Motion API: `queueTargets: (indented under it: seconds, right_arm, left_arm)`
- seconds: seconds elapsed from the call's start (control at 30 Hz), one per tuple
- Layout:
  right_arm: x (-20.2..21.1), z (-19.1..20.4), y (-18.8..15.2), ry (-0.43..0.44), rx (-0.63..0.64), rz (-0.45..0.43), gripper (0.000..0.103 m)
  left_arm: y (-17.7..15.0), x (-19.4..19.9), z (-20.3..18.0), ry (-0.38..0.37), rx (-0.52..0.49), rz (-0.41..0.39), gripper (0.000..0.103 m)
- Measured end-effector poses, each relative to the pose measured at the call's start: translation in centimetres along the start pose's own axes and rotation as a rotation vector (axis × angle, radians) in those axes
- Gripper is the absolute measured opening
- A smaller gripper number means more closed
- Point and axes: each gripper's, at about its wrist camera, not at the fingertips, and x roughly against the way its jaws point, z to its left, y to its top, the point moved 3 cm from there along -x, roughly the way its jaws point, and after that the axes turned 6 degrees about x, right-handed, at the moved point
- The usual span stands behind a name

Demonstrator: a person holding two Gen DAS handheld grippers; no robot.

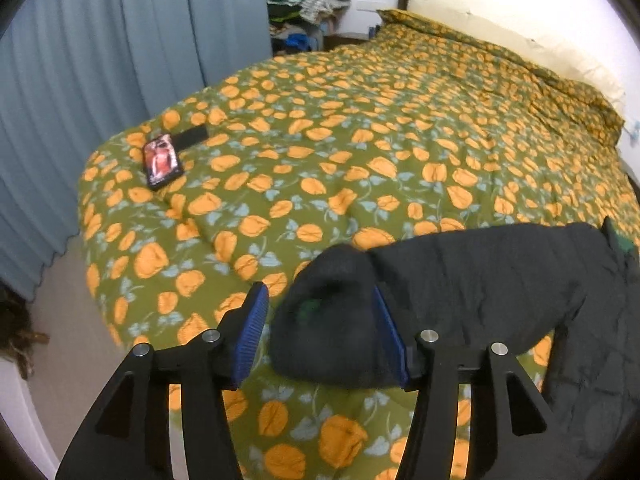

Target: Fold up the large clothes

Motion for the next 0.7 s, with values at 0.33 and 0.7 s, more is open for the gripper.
queueTargets:
  seconds: [0.33,0.7]
  right_arm:
    - [-6.7,-5.1,-5.0,0.080,-0.125,0.319,0.074]
    - [-12.9,-4.8,-10.9,0.260,-0.276,0.499,0.074]
  left_arm:
    - [-9.7,7.9,-11.1,-0.349,-0.297,0.180,0.083]
    - [-22.4,3.0,-18.9,-0.393,-0.467,0.513,0.082]
